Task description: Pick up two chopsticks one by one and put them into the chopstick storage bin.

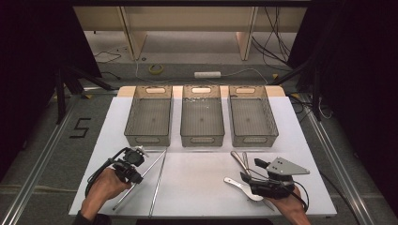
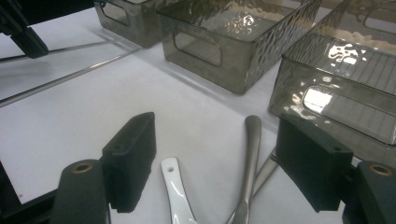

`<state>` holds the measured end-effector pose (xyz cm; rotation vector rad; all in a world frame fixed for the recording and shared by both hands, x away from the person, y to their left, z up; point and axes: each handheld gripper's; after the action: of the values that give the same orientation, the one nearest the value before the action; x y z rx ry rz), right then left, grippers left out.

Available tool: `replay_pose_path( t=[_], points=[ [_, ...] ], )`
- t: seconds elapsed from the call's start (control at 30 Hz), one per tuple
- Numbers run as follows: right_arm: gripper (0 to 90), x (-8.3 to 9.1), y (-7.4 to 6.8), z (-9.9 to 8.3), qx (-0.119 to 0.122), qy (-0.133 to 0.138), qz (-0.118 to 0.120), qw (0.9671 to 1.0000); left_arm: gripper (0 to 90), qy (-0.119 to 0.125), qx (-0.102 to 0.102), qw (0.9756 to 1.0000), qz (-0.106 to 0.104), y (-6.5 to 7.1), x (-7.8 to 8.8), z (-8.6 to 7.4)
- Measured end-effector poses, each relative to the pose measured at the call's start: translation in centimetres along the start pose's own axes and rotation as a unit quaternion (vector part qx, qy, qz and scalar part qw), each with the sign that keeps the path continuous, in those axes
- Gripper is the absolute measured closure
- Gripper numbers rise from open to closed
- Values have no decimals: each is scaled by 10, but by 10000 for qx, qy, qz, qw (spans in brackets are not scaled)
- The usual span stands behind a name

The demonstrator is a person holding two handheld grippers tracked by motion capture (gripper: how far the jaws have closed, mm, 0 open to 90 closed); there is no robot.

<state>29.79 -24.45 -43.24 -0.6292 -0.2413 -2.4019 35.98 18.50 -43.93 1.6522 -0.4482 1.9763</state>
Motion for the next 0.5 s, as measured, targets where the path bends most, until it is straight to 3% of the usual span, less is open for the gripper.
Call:
replay_pose_path(
  t=[0.13,0.3,0.47,0.5],
  points=[
    [299,0,0,0,-8,-4,1,10000,855,334,-73,9993,-148,2,14,1],
    [299,1,1,0,-52,78,-31,10000,855,995,-177,9942,-366,4,33,7],
    [300,1,3,0,-119,114,-54,9998,855,1771,-190,9821,-617,2,49,17],
    [300,1,3,-1,-121,103,-69,9999,855,1826,-188,9809,-640,1,51,20]
  ],
)
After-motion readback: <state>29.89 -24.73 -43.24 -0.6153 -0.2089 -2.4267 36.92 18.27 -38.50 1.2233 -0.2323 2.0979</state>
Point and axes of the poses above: each handheld gripper's, and its own axes: x roughly backward along the jaws, z roughly out of its top, y roughly to its right, and after that the axes turned 3 degrees about -z, right-handed
